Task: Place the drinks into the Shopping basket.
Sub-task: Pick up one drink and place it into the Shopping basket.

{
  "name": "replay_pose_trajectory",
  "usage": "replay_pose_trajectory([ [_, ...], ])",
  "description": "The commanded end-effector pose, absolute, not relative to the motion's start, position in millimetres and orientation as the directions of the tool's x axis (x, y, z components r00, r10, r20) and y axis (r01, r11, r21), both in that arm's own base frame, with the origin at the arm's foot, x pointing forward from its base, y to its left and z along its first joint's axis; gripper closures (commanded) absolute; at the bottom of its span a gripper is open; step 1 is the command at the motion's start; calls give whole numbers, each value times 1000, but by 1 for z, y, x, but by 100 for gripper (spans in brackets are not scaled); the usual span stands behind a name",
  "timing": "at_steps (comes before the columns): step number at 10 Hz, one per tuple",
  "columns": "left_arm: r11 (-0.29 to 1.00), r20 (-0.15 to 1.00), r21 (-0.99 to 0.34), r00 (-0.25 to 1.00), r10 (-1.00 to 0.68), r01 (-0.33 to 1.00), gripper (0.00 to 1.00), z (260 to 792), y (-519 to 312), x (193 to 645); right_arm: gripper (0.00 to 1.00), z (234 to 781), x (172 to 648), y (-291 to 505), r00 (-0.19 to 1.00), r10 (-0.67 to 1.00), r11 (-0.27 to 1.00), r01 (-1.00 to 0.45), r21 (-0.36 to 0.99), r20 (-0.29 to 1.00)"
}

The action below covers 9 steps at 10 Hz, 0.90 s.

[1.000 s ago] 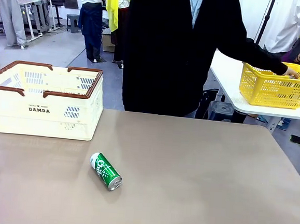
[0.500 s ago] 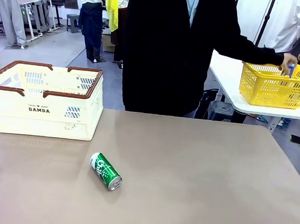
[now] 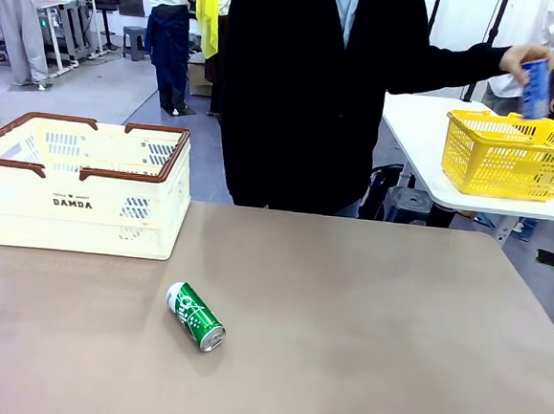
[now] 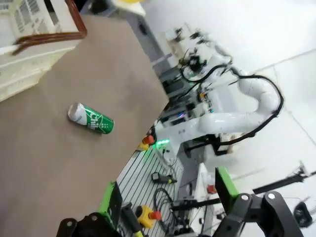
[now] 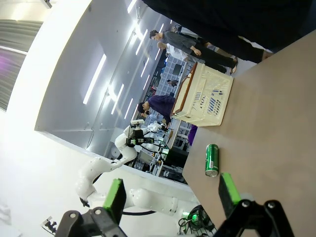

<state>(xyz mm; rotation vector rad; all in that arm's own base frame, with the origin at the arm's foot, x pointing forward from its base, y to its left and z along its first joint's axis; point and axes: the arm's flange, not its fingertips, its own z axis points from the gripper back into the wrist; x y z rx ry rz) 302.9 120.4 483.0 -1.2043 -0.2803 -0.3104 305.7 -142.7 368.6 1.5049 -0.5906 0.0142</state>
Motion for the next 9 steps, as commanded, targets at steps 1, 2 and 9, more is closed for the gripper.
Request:
replay_pose_trajectory([
  [1,472,306,-807,935,-180,355,0,523,10,291,0,374,303,-143,867,-344,86,-354,931,361],
  [2,533,211,-790,951,-228,303,0,527,-34,283,0,374,303,-143,867,-344,86,-354,931,361],
  [9,860,179,-341,925,-336,379,0,504,-163,264,0,374,303,-143,867,-344,86,-354,931,361],
])
